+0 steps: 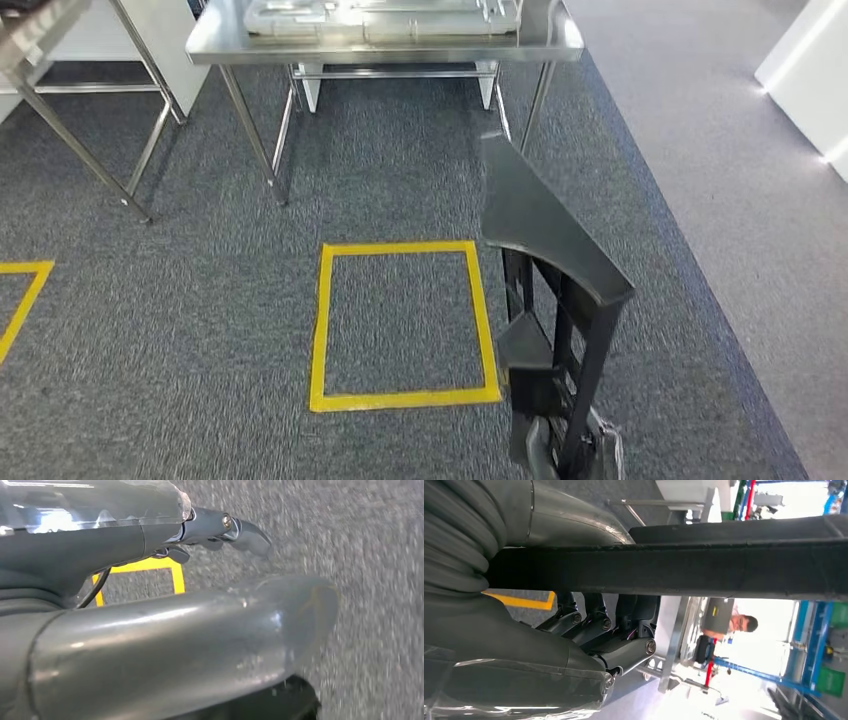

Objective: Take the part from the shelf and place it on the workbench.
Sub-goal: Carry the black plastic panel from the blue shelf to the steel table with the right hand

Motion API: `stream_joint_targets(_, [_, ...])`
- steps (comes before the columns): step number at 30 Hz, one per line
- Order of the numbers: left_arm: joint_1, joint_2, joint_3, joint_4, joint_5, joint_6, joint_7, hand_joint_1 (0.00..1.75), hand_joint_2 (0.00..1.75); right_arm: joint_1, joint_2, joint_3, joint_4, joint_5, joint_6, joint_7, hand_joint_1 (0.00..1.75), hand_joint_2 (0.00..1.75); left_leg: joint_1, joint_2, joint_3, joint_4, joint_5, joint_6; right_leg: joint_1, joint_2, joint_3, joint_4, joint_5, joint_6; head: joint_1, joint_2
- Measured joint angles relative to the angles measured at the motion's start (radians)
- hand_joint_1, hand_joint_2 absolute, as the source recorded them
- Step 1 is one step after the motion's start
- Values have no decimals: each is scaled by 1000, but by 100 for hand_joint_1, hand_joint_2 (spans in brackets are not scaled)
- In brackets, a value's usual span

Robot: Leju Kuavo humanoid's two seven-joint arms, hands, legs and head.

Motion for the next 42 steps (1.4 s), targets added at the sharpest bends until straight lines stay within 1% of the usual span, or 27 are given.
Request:
stream_joint_targets(2, [0, 0, 0, 0, 0, 0, 0, 0, 0, -1, 0, 0, 0, 2, 0, 1, 175, 175, 5, -1, 18, -12, -2, 11, -2, -1, -19, 47, -19, 9, 4, 0])
stream_joint_targets(3, [-1, 1, 0, 0, 0, 0, 0, 0, 0, -1, 0, 0, 0, 3, 0, 2, 175, 175, 6, -1, 25, -16, -4, 15, -4, -2, -48, 97, -40, 13, 7, 0])
stream_joint_targets(5, [-1, 1, 0, 0, 0, 0, 1, 0, 0, 0, 0, 0, 2, 6, 0, 3, 175, 175, 6, -1, 35, -17, -13, 18, -7, -2, -133, 222, -85, 19, 11, 0])
stream_joint_targets(6, [-1, 1, 0, 0, 0, 0, 1, 0, 0, 2, 0, 0, 4, 7, 0, 4, 175, 175, 6, -1, 41, -17, -19, 18, -9, -2, -169, 265, -92, 21, 11, 0])
stream_joint_targets(7, [1, 1, 0, 0, 0, 0, 2, 0, 0, 3, 0, 0, 5, 8, 0, 4, 175, 175, 6, -1, 49, -17, -26, 17, -10, -2, -190, 277, -79, 21, 11, 0])
stream_joint_targets(8, [2, 1, 0, 0, 0, 0, 3, 0, 0, 4, 0, 0, 7, 9, 0, 5, 175, 175, 6, -2, 60, -17, -34, 15, -10, -3, -191, 249, -43, 20, 11, 0])
stream_joint_targets(10, [3, 1, 0, 0, 0, 0, 5, 0, 0, 4, -1, 0, 9, 11, 1, 5, 175, 175, 7, -2, 83, -19, -50, 10, -10, -5, -157, 130, 51, 14, 10, 0])
stream_joint_targets(12, [1, 1, 0, 0, 0, 0, 7, 0, 0, 5, -1, 0, 11, 12, 1, 7, 175, 175, 6, -2, 92, -21, -63, 0, -2, -8, -136, 43, 83, 5, 7, 0])
stream_joint_targets(15, [1, 3, 0, 0, -3, 0, 9, 0, 0, 11, 0, 0, 14, 12, 0, 19, 175, 175, 5, -1, 103, -20, -69, -20, 2, -6, -127, 22, 77, -17, 1, 0])
stream_joint_targets(17, [1, 4, 0, 0, -6, 0, 9, 0, 0, 14, 0, -1, 16, 11, -2, 34, 175, 175, 5, 0, 97, 20, -82, -29, -2, -6, -104, 13, 71, -30, -4, 0])
stream_joint_targets(18, [0, 5, 0, 0, -7, 0, 9, 0, 0, 14, 0, -1, 17, 11, -4, 41, 175, 175, 6, 0, 73, 69, -100, -32, -3, -6, -93, 10, 67, -35, -6, 0])
stream_joint_targets(21, [2, 6, 0, 0, -9, 0, 9, 0, 0, 15, 0, -1, 25, 11, -12, 56, 175, 175, 7, 0, -42, 246, -172, -36, 2, -6, -71, 10, 46, -45, -11, 0])
stream_joint_targets(22, [5, 6, 0, 0, -10, 0, 9, 0, 0, 15, 0, -1, 29, 12, -15, 62, 175, 175, 7, 0, -66, 266, -173, -36, 5, -4, -62, 10, 38, -46, -12, 0])
stream_joint_targets(23, [7, 7, 0, 0, -10, 0, 10, 0, 0, 16, 0, -1, 33, 12, -19, 68, 175, 175, 6, 0, -75, 250, -153, -34, 7, -1, -50, 10, 30, -47, -11, 0])
stream_joint_targets(25, [10, 8, 1, 0, -11, 0, 10, 0, 0, 17, 0, -1, 41, 13, -25, 77, 175, 175, 2, 0, -52, 137, -61, -23, 10, 1, -26, 10, 12, -45, -11, 0])
stream_joint_targets(26, [10, 10, 1, 0, -12, 0, 10, 0, 0, 17, 0, -2, 45, 13, -28, 80, 175, 175, -2, 1, -40, 85, -33, -15, 11, 1, -16, 10, 4, -42, -10, 0])
stream_joint_targets(28, [10, 13, 2, 0, -15, 0, 12, 0, 0, 17, 0, -2, 53, 14, -33, 86, 175, 175, -12, -1, -28, 32, -14, -1, 12, 1, -5, 12, -8, -31, -9, 0])
stream_joint_targets(29, [11, 14, 2, 0, -16, 0, 13, 0, 0, 17, 0, -2, 56, 15, -34, 88, 175, 175, -14, -1, -26, 28, -20, 5, 12, 2, 0, 15, -8, -25, -8, 0])
stream_joint_targets(31, [14, 14, 2, 0, -19, 0, 16, 0, 0, 17, 0, -2, 61, 16, -35, 92, 175, 175, -8, -3, -5, 12, -5, 15, 13, 2, 5, 32, -9, -14, -9, 0])
stream_joint_targets(33, [12, 14, 2, 0, -20, 0, 18, 0, 0, 15, 0, -2, 65, 18, -36, 94, 175, 175, -1, -2, 17, -1, -5, 22, 12, 0, -26, 93, -30, -3, -4, 0])
stream_joint_targets(36, [10, 15, 2, 0, -21, 1, 19, 0, 0, 13, -1, -2, 72, 20, -38, 100, 175, 175, 3, -2, 31, -7, -17, 24, -1, -1, -145, 258, -97, 15, 0, 0])
stream_joint_targets(37, [11, 15, 2, 0, -21, 0, 19, 0, 0, 13, -1, -3, 76, 21, -39, 102, 175, 175, 4, -3, 38, -7, -24, 22, -6, -1, -176, 285, -101, 20, 0, 0])
stream_joint_targets(38, [12, 15, 2, 0, -22, 0, 19, 0, 0, 14, -1, -3, 79, 22, -40, 104, 175, 175, 6, -3, 47, -7, -32, 19, -10, -2, -190, 279, -84, 25, 0, 0])
stream_joint_targets(39, [14, 15, 2, 0, -22, 0, 20, 0, 0, 14, -1, -3, 81, 23, -41, 106, 175, 175, 8, -4, 60, -7, -41, 15, -14, -2, -187, 240, -47, 28, 0, 0])
stream_joint_targets(40, [14, 14, 2, 0, -22, 0, 20, 0, 0, 15, -1, -3, 83, 23, -42, 108, 175, 175, 11, -4, 72, -7, -51, 11, -17, -3, -171, 178, 3, 31, 0, 0])
stream_joint_targets(41, [14, 14, 2, 0, -22, 0, 20, 0, 0, 14, -1, -3, 84, 23, -43, 109, 175, 175, 13, -5, 86, -6, -61, 5, -18, -5, -154, 119, 38, 31, 0, 0])
stream_joint_targets(42, [13, 14, 3, 0, -23, 0, 20, 0, 0, 13, -1, -3, 86, 24, -43, 111, 175, 175, 14, -5, 95, -6, -70, -2, -16, -7, -140, 76, 53, 27, 1, 0])
